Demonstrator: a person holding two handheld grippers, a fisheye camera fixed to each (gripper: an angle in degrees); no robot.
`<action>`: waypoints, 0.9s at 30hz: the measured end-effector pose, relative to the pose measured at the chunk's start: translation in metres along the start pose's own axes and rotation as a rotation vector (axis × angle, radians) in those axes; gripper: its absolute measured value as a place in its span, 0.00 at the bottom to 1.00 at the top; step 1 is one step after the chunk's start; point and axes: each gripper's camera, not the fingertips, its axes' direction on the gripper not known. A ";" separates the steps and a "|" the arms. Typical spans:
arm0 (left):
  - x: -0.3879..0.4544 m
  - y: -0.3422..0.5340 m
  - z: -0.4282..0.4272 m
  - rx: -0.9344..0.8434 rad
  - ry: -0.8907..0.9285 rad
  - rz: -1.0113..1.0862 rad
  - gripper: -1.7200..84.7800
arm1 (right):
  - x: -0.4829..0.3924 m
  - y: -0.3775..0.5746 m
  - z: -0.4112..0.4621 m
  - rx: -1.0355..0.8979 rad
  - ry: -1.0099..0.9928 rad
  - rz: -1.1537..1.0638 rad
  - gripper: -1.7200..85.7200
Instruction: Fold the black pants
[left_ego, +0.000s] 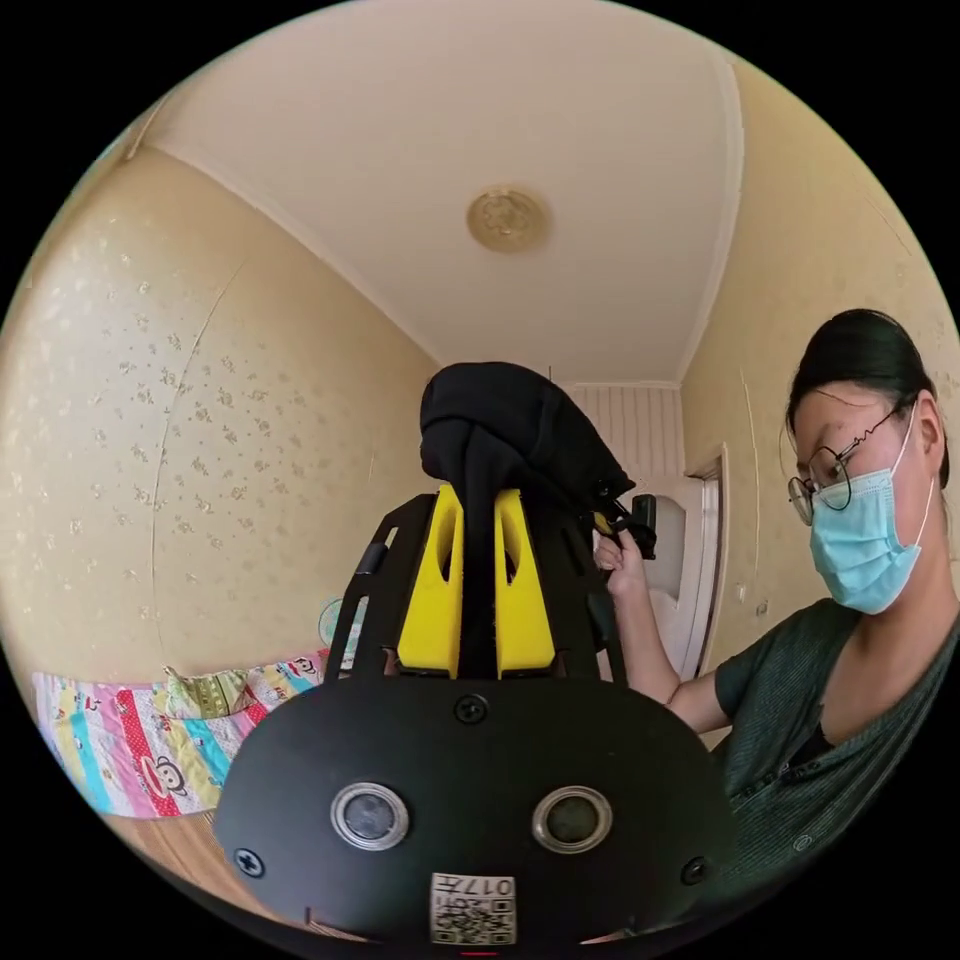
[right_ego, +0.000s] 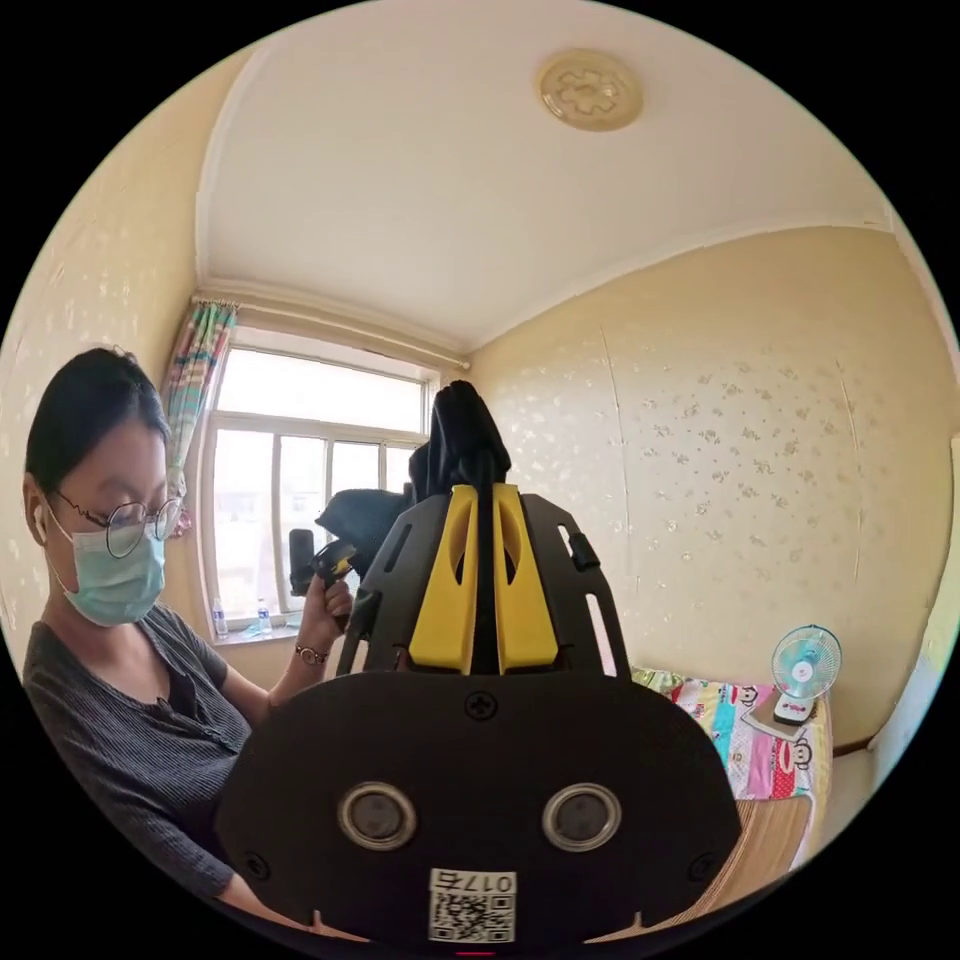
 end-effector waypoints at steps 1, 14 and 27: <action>0.004 -0.001 -0.001 0.000 -0.022 0.010 0.08 | -0.008 0.001 -0.006 0.005 0.033 -0.023 0.05; -0.120 -0.024 0.035 -0.032 -0.105 -0.131 0.08 | 0.066 0.000 -0.001 -0.092 0.232 -0.111 0.05; -0.624 0.024 0.239 -0.605 -0.225 -0.679 0.19 | 0.559 0.091 0.271 -0.402 0.252 0.508 0.14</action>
